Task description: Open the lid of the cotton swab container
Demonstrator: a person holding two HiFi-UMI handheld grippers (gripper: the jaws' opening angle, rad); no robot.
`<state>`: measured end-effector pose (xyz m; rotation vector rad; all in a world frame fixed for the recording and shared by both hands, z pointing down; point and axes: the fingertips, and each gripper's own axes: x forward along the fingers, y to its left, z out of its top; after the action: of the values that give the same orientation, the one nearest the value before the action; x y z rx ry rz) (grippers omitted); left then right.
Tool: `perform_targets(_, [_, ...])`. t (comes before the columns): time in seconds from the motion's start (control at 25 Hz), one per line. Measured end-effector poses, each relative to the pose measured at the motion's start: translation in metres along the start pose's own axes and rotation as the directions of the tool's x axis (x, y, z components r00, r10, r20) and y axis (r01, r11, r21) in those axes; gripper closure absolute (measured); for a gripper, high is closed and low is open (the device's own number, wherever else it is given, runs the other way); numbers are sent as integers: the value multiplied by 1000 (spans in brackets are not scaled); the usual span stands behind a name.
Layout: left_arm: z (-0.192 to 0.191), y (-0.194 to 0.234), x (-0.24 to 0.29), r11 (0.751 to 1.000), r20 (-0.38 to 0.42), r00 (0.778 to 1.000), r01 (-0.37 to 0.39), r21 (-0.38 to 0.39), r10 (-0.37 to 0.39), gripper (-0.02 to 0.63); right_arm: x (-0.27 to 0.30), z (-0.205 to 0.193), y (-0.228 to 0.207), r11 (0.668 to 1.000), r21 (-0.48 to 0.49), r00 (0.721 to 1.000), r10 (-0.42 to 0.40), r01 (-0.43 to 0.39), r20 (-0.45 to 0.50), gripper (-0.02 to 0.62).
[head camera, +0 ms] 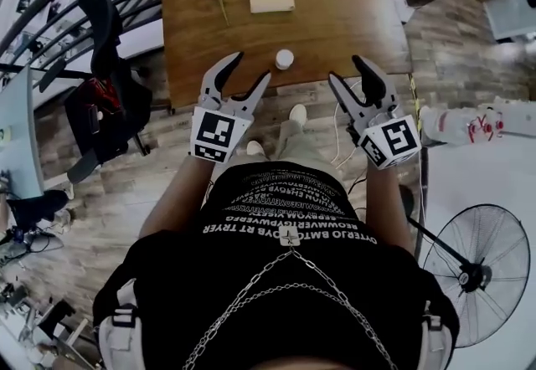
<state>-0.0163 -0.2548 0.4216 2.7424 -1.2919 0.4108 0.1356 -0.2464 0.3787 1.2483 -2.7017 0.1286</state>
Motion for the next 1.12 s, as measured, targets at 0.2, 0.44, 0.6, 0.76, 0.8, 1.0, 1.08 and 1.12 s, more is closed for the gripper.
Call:
perform_targets(0.2, [-19,-9,27,1000,-10,1000,6,-1,-6,358,12,-4,-18,999,12,999,33,-33,-10,367])
perform_targets(0.44, [-59,-5,55,1000,-44,999,-30,-6,29,357,33,-15,-38,997,24,996,78,-77,-36,367])
perform_targets(0.6, [-88,-7,73,999,-79,997,-29,-21,27,357,40,-22,-52,995,37,994,93,-91,-52,367])
perform_targets(0.76, [-118,-9,93,999,-89,996,-6,-32,3,353,46,-34,-58,994,52,993,100,-97,-63,367])
perform_targets(0.8, [-127,-10,99,999,-96,995,0,-37,-3,351,46,-38,-59,994,57,993,102,-99,-66,367])
perform_targets(1.0, [-171,-16,126,998,-156,987,22,-56,-30,348,46,-54,-62,990,85,989,116,-108,-96,367])
perform_targets(1.08, [-188,-19,136,998,-166,985,40,-58,-49,347,45,-62,-65,989,97,987,118,-108,-112,367])
perform_targets(1.12, [-196,-20,141,997,-172,983,49,-59,-59,346,44,-66,-65,989,102,986,119,-107,-119,367])
